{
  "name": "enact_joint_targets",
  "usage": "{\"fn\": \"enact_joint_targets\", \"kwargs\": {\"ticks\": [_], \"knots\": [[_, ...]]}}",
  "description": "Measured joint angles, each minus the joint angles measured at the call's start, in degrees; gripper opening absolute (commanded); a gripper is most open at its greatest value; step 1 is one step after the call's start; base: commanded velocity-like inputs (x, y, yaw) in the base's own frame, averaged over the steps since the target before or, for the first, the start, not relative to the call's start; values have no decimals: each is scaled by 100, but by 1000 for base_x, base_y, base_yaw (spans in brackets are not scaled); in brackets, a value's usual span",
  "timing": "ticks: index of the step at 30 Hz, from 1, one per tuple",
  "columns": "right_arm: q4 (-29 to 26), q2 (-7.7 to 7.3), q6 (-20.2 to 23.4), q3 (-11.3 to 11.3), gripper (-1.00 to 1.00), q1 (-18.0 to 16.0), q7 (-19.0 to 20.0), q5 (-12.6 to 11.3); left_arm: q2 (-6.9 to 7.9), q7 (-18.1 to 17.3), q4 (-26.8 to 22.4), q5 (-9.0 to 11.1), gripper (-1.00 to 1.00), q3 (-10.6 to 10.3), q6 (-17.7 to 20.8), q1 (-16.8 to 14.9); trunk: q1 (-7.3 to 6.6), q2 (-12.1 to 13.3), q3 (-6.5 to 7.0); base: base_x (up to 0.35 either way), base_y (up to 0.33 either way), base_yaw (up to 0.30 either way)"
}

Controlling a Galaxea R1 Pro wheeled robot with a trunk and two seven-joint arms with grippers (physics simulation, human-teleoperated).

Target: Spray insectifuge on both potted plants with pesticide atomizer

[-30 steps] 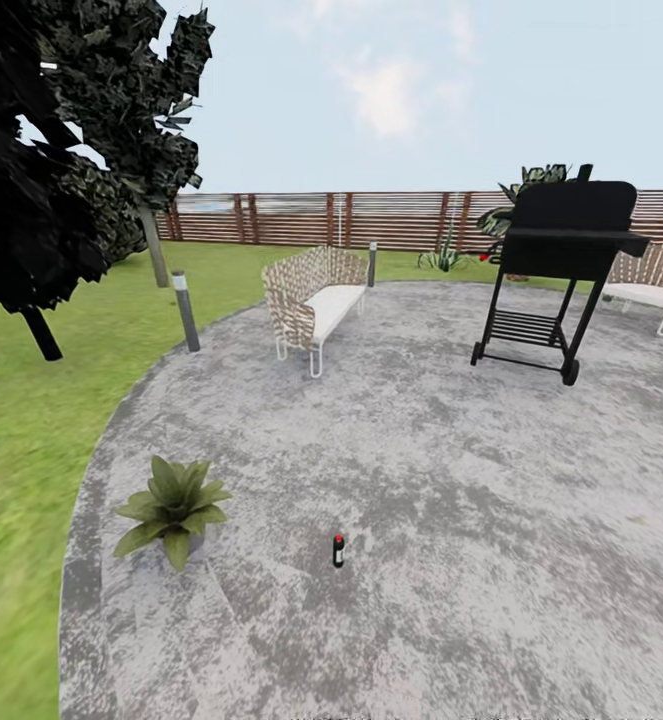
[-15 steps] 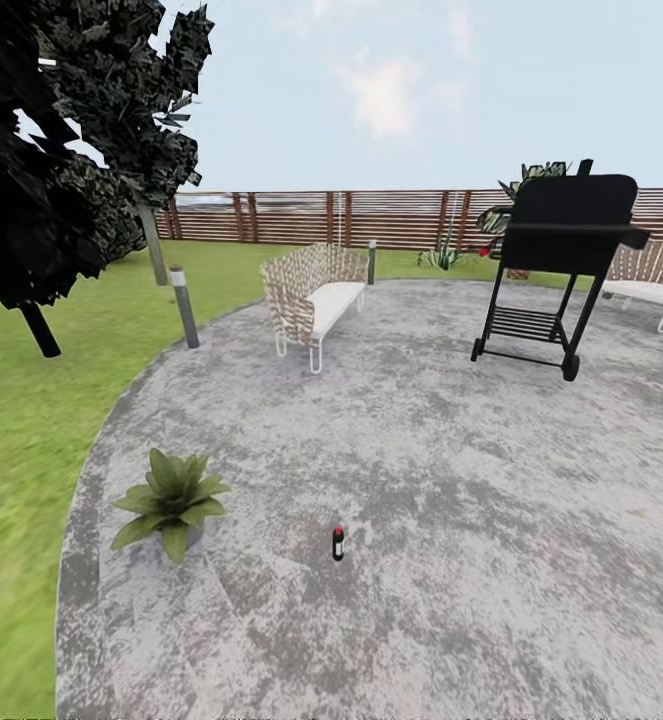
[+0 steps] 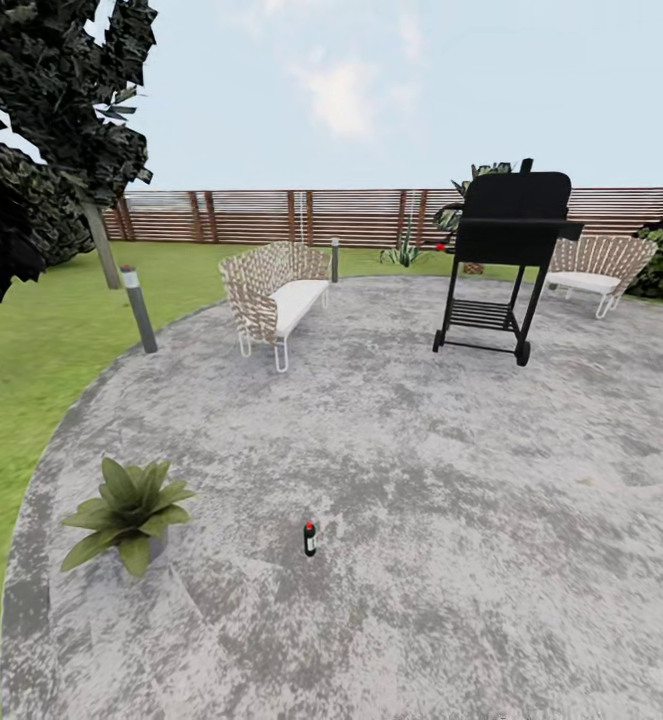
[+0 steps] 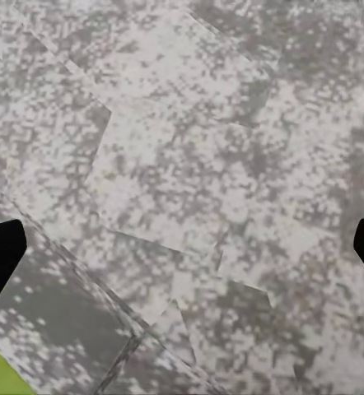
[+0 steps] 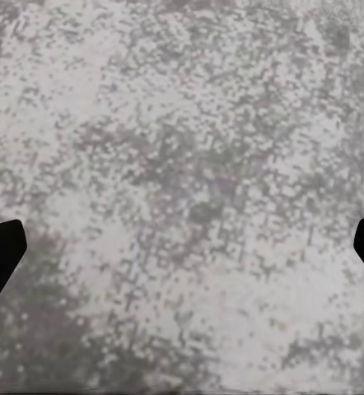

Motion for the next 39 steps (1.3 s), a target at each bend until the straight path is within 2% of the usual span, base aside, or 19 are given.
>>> {"fn": "enact_joint_targets", "kwargs": {"ticks": [10, 17, 33, 39], "knots": [[4, 0, 0, 0, 100, 0, 0, 0, -2, 0, -6, 4, 100, 6, -5, 0, -1, 0, -3, 19, 10, -298], [9, 1, -1, 7, 100, -1, 0, -7, 0, 0, -8, 6, 100, 8, -5, 1, -2, 0, -33, 195, 186, -268], [-5, 0, -22, -8, 100, -2, -32, -13, -8, 0, -1, -10, 100, 0, 5, 3, -3, 0, -42, 239, 258, -12], [9, -3, -11, -8, 100, -1, -26, -16, -7, 0, 0, -9, 100, -1, 4, 1, -3, 0, -42, 244, 249, -194]]}}
